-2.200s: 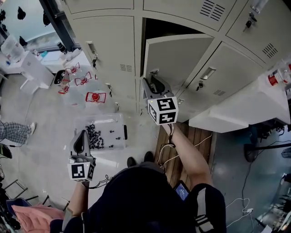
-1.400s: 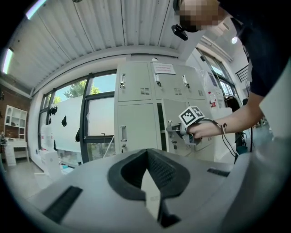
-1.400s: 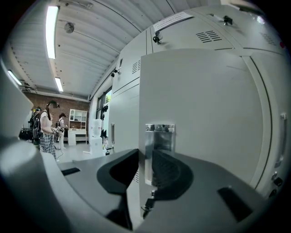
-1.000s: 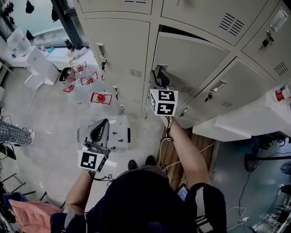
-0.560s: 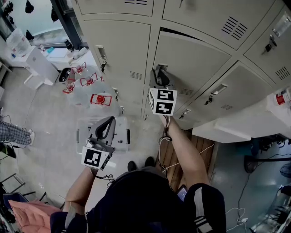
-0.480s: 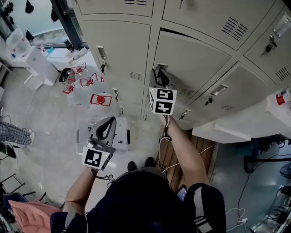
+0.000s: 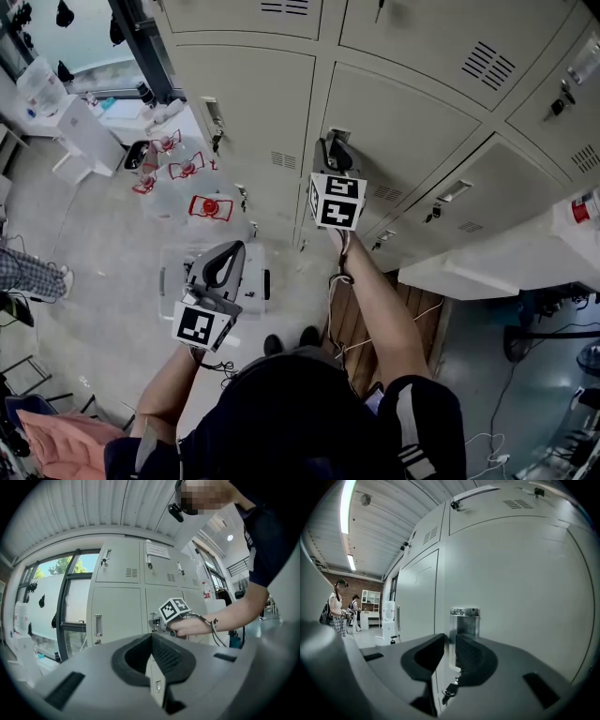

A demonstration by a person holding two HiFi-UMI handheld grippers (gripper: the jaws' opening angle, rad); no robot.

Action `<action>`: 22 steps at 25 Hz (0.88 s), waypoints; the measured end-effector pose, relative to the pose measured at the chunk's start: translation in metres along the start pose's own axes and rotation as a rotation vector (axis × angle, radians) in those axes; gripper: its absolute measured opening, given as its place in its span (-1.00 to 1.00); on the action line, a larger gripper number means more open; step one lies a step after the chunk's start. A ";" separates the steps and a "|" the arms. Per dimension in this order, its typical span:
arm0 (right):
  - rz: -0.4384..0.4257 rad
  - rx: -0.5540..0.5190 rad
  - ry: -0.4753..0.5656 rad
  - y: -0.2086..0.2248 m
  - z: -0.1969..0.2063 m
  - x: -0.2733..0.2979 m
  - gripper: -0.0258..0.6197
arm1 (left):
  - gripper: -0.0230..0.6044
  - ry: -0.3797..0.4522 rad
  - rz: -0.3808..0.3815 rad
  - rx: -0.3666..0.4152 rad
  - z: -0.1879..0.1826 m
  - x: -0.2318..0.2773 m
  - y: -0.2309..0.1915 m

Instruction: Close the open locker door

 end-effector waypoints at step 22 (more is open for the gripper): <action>0.024 0.014 -0.009 0.004 -0.003 0.013 -0.70 | -0.92 0.014 0.008 0.003 -0.006 0.009 0.000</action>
Point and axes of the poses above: the fingertips, and each gripper's own axes: x forward along the fingers, y to its right, z out of its underside, the point moved 5 cm from there along -x, backward along the fingers, and after that the axes turned 9 degrees about z, right-handed, at the moved point
